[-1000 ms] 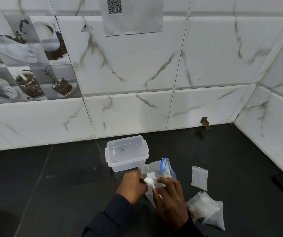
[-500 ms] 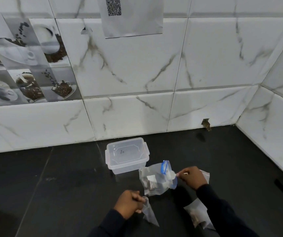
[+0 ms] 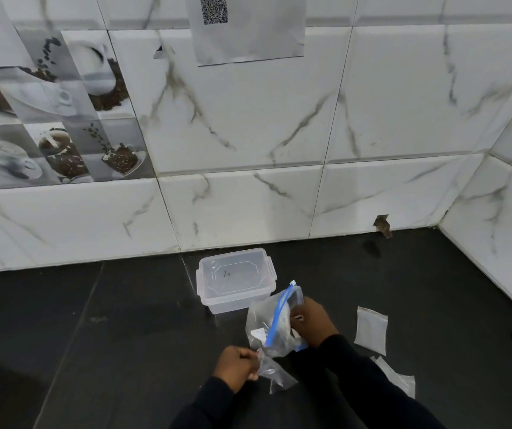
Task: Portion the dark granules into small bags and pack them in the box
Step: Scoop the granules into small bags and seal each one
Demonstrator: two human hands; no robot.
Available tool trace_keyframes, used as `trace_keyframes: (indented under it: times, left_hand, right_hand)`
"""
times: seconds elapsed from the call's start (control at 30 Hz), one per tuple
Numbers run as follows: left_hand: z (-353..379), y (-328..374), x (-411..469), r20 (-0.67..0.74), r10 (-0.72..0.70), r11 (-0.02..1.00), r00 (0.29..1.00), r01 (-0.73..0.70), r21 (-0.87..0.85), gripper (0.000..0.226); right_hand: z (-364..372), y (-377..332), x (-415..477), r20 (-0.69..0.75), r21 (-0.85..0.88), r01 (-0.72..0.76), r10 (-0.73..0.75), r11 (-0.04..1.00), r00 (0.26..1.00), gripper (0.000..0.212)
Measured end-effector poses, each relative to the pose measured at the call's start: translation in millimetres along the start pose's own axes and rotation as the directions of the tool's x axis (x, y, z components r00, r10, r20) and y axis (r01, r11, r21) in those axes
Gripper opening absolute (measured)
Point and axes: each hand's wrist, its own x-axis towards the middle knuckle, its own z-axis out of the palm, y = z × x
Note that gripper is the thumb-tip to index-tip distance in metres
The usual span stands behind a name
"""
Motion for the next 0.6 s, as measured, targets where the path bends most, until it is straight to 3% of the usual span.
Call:
trace_keyframes:
  times: [0.07,0.17,0.23,0.33,0.5,0.6]
  left_hand:
    - [-1.8,2.8,-3.0,-0.023,0.137,0.990,0.990,-0.137,0.017,0.022]
    - [-2.8,19.9,-10.9,-0.020,0.408,0.909,0.913,-0.404,0.103,0.023]
    - [-4.7,31.0,-13.7,-0.023,0.481,0.866,0.877,-0.470,0.171,0.031]
    - [-11.2,37.6,-14.4,-0.062,0.494,0.864,0.867,-0.481,0.152,0.033]
    - [-22.2,17.8,-17.8,-0.065,0.438,0.886,0.896,-0.419,0.202,0.031]
    - [-20.7,5.8,-19.8,-0.098,0.365,0.916,0.926,-0.339,0.216,0.028]
  right_hand:
    - [7.9,0.4,-3.1,-0.024,0.007,0.015,-0.015,1.000,1.000,0.009]
    - [12.0,-1.7,-6.9,-0.059,0.049,-0.011,0.014,0.999,0.998,0.005]
    - [10.5,-2.5,-3.8,0.020,0.055,-0.039,0.038,0.998,0.999,0.020]
    - [2.7,6.0,5.6,0.124,0.070,-0.095,0.085,0.993,0.989,0.022]
    - [-17.7,6.2,14.3,0.022,0.263,-0.169,0.169,0.950,0.985,0.047]
    - [-26.8,-6.9,11.3,0.058,0.305,-0.183,0.173,0.935,0.983,0.039]
